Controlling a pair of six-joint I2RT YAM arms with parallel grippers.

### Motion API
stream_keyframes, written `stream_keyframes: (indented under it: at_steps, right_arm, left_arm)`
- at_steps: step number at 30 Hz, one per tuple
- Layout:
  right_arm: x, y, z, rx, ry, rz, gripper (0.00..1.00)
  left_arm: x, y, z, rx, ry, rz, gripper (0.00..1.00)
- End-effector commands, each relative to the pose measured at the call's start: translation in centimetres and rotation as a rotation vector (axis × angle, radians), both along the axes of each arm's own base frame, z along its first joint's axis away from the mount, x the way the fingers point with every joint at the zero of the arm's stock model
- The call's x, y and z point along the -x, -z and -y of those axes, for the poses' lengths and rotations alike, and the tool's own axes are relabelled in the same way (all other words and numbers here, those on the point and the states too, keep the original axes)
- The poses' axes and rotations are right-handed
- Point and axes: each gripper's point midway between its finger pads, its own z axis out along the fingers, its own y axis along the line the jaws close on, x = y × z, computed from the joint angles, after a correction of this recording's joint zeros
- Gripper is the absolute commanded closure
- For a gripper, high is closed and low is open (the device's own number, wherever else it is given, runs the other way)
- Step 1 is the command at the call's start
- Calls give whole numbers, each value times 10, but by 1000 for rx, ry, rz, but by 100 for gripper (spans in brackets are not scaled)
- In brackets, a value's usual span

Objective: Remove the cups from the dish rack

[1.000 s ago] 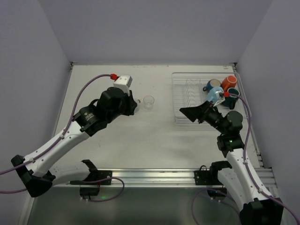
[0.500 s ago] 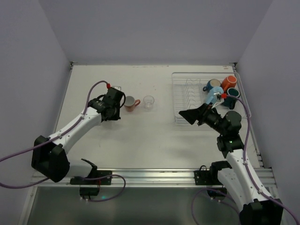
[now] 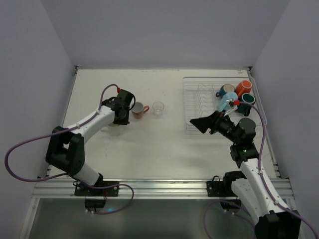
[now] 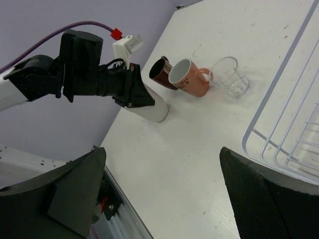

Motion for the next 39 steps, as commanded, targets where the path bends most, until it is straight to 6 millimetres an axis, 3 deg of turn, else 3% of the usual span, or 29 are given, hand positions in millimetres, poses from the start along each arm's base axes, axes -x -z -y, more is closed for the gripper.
stream_keyframes:
  at_steps: [1,4,7,11,14,19,20,23,24,26,27,28,29,30,34,35,39]
  right_arm:
    - [-5,1,2,29,23,19,2]
    - [-8,1,4,37,40,20,1]
    - [-15,6,9,70,74,-2,1]
    - [-30,16,25,145,179,-36,3]
    - [-42,20,41,216,276,-58,4]
    - [-66,30,84,367,505,-121,5]
    - [-71,25,92,395,544,-112,4]
    - [-85,31,122,484,687,-156,1]
    - [-91,22,133,506,732,-148,1]
    - [-100,28,155,568,820,-197,1]
    - [-107,18,167,582,868,-185,1]
    - [-113,23,176,604,895,-213,1]
    - [-120,12,183,599,921,-206,1]
    - [-125,13,192,602,938,-221,1]
    - [-148,23,202,685,955,-274,1]
    - [-156,28,225,758,1009,-305,1]
    - [-162,34,236,802,1006,-342,1]
  left_arm:
    - [-22,-17,1,20,19,90,73]
    - [-18,-13,-2,24,15,84,60]
    - [-14,-15,-5,18,11,88,39]
    - [-16,-33,-9,14,5,140,25]
    - [-24,-66,-5,51,15,228,17]
    - [-32,-167,16,228,86,491,0]
    - [-27,-200,27,308,138,579,0]
    - [-13,-234,42,412,238,677,0]
    - [2,-253,52,492,305,719,0]
    - [21,-261,67,592,388,738,0]
    - [43,-265,82,710,480,762,0]
    - [55,-267,88,766,523,776,0]
    - [63,-277,94,820,572,829,0]
    - [83,-267,100,877,636,809,0]
    - [100,-255,103,828,704,835,0]
    - [99,-241,99,747,687,840,0]
    - [106,-231,106,733,718,826,0]
